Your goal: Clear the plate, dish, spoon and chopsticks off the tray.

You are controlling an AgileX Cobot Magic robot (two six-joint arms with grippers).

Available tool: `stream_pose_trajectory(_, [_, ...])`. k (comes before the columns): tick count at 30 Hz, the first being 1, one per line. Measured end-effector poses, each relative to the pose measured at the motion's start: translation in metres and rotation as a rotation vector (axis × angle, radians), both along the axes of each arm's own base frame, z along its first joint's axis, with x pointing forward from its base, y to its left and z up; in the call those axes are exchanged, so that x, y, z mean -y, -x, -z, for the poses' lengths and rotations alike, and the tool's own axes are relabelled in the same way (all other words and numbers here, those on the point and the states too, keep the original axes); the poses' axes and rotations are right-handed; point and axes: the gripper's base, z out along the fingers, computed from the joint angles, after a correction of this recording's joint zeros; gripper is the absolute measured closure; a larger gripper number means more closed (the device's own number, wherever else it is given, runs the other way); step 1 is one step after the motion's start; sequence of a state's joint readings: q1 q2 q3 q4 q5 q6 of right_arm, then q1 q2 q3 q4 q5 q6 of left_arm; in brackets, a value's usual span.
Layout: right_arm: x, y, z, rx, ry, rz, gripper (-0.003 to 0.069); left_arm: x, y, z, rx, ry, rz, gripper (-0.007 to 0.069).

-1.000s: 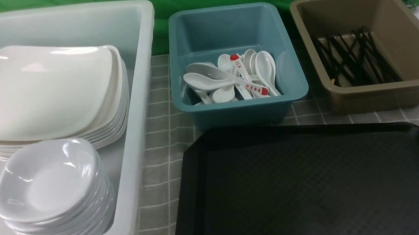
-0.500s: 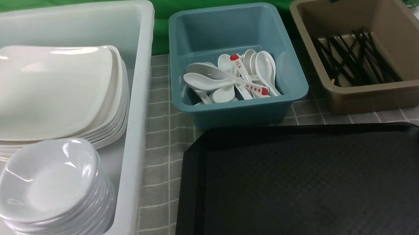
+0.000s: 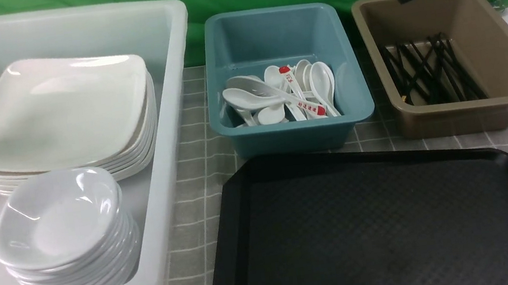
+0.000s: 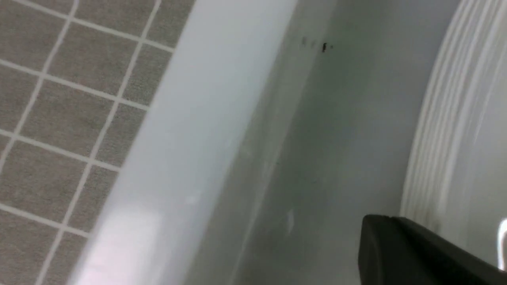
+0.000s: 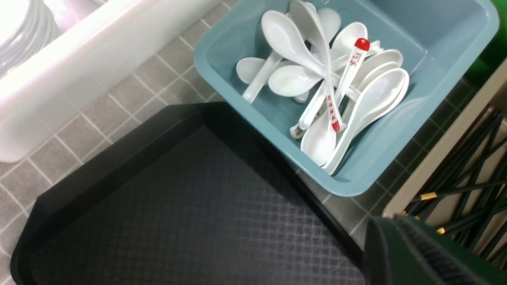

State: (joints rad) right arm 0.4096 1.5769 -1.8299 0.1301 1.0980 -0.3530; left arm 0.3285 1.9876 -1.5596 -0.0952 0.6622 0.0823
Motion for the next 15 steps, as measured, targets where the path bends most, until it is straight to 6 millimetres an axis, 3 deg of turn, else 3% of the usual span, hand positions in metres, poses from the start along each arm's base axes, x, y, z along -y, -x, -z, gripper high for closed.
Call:
stream_pose_trajectory(5, [0.0, -0.001, -0.001, 0.009, -0.006, 0.003, 0.0629, 0.007, 0.001, 0.0, -0.015, 0.065, 0.032, 0.0622])
stream_pose_trajectory(9, [0.0, -0.001, -0.001, 0.01, -0.009, 0.009, 0.0629, 0.012, 0.009, -0.014, -0.036, 0.099, 0.041, 0.0622])
stream_pose_trajectory(10, [0.002, -0.001, -0.002, 0.019, 0.002, 0.027, 0.0629, 0.019, 0.015, -0.031, -0.031, 0.155, 0.048, 0.0622])
stream_pose_trajectory(11, [0.003, 0.0, -0.002, 0.021, 0.004, 0.031, 0.0629, 0.019, 0.015, -0.033, -0.023, 0.162, 0.047, 0.0622])
stream_pose_trajectory(12, [0.008, 0.002, -0.006, 0.037, 0.018, 0.076, 0.0629, 0.031, 0.022, -0.052, -0.003, 0.219, 0.084, 0.0622])
stream_pose_trajectory(13, [0.01, 0.002, -0.007, 0.043, 0.027, 0.087, 0.0629, 0.034, 0.023, -0.054, -0.007, 0.228, 0.093, 0.0622])
stream_pose_trajectory(14, [0.019, 0.006, -0.014, 0.079, 0.05, 0.155, 0.0629, 0.052, 0.03, -0.074, 0.022, 0.256, 0.164, 0.0622])
stream_pose_trajectory(15, [0.024, 0.01, -0.019, 0.102, 0.06, 0.188, 0.0629, 0.063, 0.032, -0.083, 0.035, 0.255, 0.206, 0.0622])
